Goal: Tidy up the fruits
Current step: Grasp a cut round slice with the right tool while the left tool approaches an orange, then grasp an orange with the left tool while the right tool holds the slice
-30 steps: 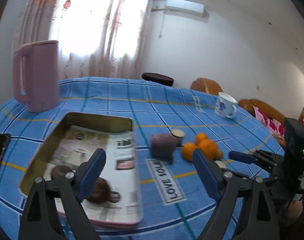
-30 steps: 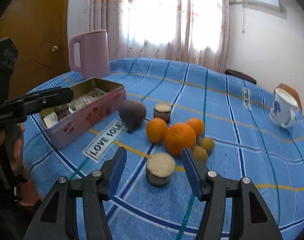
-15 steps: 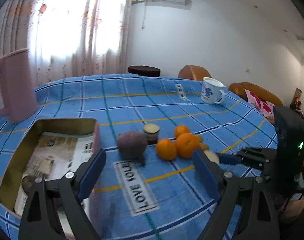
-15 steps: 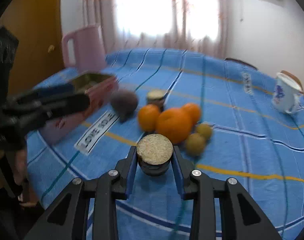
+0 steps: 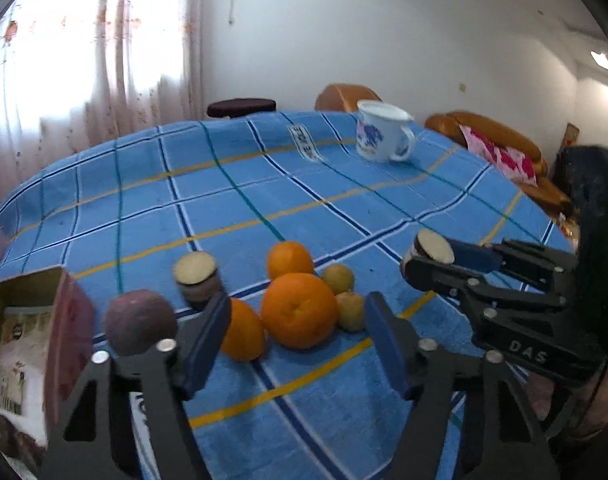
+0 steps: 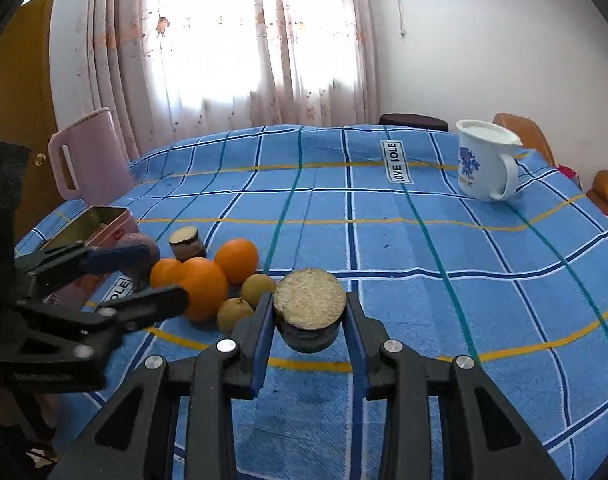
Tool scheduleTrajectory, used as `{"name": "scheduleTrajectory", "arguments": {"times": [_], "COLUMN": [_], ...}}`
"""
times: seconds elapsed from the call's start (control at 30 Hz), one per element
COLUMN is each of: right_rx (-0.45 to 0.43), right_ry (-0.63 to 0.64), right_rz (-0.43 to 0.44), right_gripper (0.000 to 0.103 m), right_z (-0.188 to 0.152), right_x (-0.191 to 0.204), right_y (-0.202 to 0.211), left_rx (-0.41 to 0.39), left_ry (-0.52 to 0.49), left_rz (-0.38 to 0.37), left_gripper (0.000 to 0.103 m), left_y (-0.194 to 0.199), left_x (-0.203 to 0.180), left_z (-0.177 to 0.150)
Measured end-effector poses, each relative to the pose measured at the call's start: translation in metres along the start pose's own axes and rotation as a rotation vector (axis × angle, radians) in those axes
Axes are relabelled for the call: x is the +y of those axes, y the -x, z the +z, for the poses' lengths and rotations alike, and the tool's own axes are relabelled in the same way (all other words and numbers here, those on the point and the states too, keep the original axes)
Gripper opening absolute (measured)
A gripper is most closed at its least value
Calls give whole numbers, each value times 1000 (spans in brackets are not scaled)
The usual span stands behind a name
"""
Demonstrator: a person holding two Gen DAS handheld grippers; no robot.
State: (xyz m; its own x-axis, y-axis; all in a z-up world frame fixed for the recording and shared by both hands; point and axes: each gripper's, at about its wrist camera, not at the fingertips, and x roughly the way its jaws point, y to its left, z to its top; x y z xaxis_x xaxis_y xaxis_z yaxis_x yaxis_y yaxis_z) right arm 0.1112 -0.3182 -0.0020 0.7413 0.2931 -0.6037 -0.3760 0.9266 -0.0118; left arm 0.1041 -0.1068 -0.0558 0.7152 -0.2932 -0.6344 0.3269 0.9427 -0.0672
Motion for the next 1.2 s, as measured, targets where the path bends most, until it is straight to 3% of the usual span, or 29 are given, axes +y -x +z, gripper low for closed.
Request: {"name": "scheduleTrajectory", "arguments": {"times": [0.43, 0.5, 0.7, 0.9, 1.2], "right_rx": [15, 14, 5, -38, -106], "right_ry": [23, 15, -6, -2, 18], "right_rz": [20, 27, 49, 67, 79], "right_gripper": [35, 35, 35, 35, 35], "right_z": [-5, -5, -6, -7, -10], "right_x": [4, 2, -2, -1, 3], "right_y": [-7, -7, -6, 3, 14], "left_rx": [60, 63, 50, -40, -183], "left_ry": [-59, -61, -37, 19, 67], "left_rz": [41, 31, 6, -29, 3], "left_gripper": [56, 47, 45, 45, 45], "left_y": [-22, -22, -19, 0, 33], "left_x": [-11, -10, -5, 5, 16], "left_z": [9, 9, 8, 4, -3]}}
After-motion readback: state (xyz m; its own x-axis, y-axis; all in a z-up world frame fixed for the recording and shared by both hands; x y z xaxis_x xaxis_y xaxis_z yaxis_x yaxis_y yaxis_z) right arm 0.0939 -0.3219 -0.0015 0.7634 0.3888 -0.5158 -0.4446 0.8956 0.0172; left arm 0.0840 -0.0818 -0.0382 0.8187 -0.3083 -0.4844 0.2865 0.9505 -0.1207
